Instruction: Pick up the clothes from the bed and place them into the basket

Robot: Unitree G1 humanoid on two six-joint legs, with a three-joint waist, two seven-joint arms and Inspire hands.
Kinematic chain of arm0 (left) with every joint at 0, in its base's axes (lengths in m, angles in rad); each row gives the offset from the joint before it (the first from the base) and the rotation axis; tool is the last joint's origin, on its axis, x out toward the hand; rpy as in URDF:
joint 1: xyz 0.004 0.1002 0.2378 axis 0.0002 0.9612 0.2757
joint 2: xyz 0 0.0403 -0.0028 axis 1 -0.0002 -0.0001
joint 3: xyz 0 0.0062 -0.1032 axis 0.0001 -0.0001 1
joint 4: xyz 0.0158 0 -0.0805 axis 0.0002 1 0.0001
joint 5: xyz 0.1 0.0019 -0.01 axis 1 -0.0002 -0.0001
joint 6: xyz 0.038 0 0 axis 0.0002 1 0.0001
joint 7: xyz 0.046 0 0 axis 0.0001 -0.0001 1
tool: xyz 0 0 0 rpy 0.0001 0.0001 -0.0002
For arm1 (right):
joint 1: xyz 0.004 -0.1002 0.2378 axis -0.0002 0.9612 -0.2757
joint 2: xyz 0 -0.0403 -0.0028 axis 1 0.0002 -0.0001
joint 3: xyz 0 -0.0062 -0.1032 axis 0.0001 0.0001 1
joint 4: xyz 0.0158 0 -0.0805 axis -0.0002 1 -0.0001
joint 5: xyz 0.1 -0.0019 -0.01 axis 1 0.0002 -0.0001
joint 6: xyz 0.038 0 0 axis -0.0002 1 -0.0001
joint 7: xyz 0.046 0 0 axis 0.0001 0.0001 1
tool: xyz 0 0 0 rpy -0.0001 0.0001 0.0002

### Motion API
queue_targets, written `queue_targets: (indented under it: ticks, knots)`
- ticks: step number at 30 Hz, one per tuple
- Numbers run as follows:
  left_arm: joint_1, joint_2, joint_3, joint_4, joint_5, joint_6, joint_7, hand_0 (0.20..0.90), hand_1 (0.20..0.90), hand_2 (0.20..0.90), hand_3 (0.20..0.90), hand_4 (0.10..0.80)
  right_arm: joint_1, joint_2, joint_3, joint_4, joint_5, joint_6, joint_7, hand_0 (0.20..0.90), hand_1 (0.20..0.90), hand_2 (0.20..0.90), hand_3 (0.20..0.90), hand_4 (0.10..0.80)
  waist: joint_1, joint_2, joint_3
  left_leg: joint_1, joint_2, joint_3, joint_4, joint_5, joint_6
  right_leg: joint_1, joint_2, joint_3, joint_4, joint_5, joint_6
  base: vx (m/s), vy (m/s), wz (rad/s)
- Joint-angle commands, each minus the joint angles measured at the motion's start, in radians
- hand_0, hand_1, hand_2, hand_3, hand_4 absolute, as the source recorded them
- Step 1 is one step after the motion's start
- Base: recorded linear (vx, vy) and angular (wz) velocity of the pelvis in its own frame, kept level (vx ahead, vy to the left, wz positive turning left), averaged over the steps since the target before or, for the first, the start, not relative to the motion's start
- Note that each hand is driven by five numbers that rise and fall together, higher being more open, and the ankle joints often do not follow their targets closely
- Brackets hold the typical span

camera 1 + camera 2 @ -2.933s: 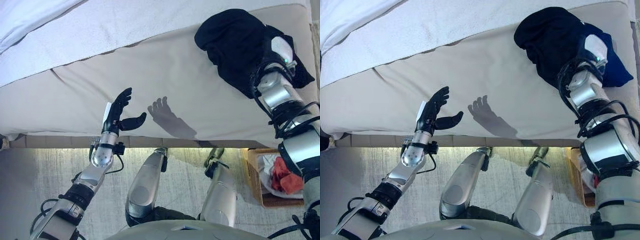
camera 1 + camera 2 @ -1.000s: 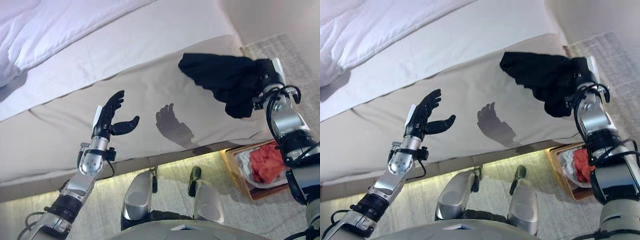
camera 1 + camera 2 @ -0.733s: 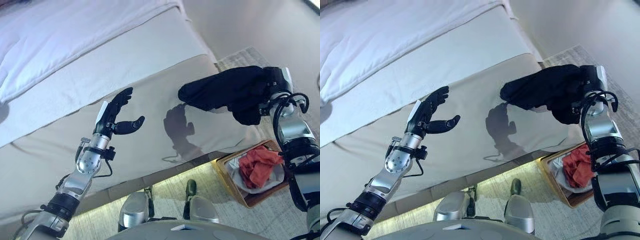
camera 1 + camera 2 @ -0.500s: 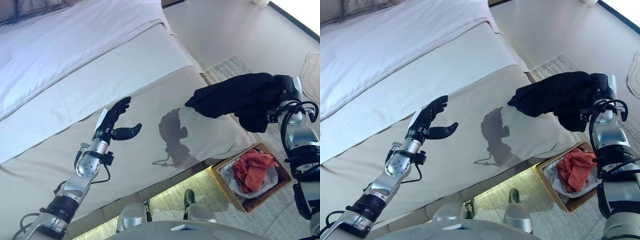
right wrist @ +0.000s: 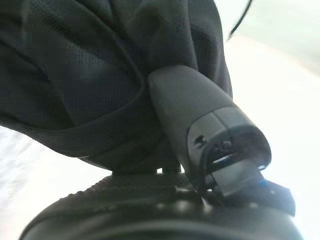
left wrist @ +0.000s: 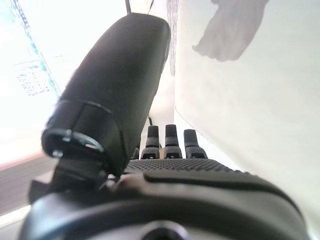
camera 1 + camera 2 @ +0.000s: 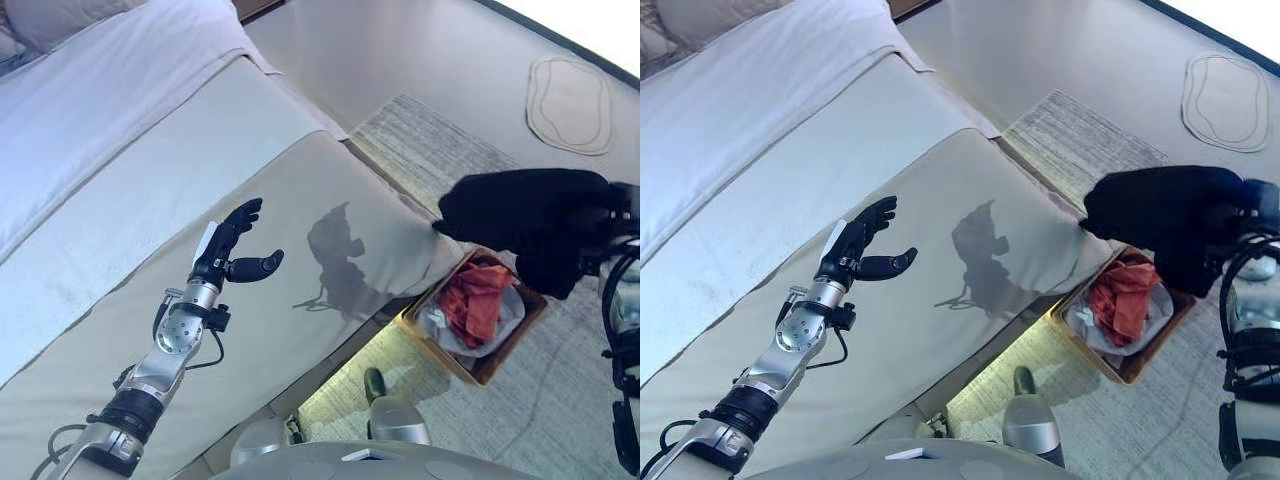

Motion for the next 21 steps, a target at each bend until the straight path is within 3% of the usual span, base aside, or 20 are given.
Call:
queue_targets:
  ticks: [1,8,21]
  knots:
    - [-0.051,-0.015,-0.010,-0.008,0.032,-0.060,0.025,0.900,0.900,0.900,0.900,0.800,0.031,-0.097,-0.038,-0.072,0.007,-0.083,-0.042,0.300,0.300,0.300,0.200,0.100,-0.020,-0.019,-0.170,0.003,0.089,0.035,0.001,-0.095,-0.054,-0.105,0.023,0.041,0.053,0.022,0.011,0.019,-0.021,-0.22]
    - [-0.072,-0.019,-0.019,-0.033,0.043,-0.040,0.034,0.900,0.900,0.900,0.900,0.800,0.081,-0.055,-0.039,-0.060,-0.002,-0.084,-0.002,0.300,0.300,0.300,0.200,0.100,-0.042,-0.003,-0.148,0.010,0.087,0.060,0.001,-0.096,-0.057,-0.130,0.023,0.057,0.064,0.028,0.014,-0.009,-0.024,-0.15]
    - [-0.115,-0.033,-0.053,-0.055,0.043,-0.012,0.019,0.900,0.900,0.900,0.900,0.800,-0.015,0.004,0.091,0.157,0.018,-0.085,0.058,0.300,0.300,0.300,0.200,0.100,-0.024,0.042,-0.115,0.013,0.082,0.066,0.001,-0.095,-0.065,-0.126,0.011,0.031,0.044,0.035,0.014,-0.011,-0.028,-0.04]
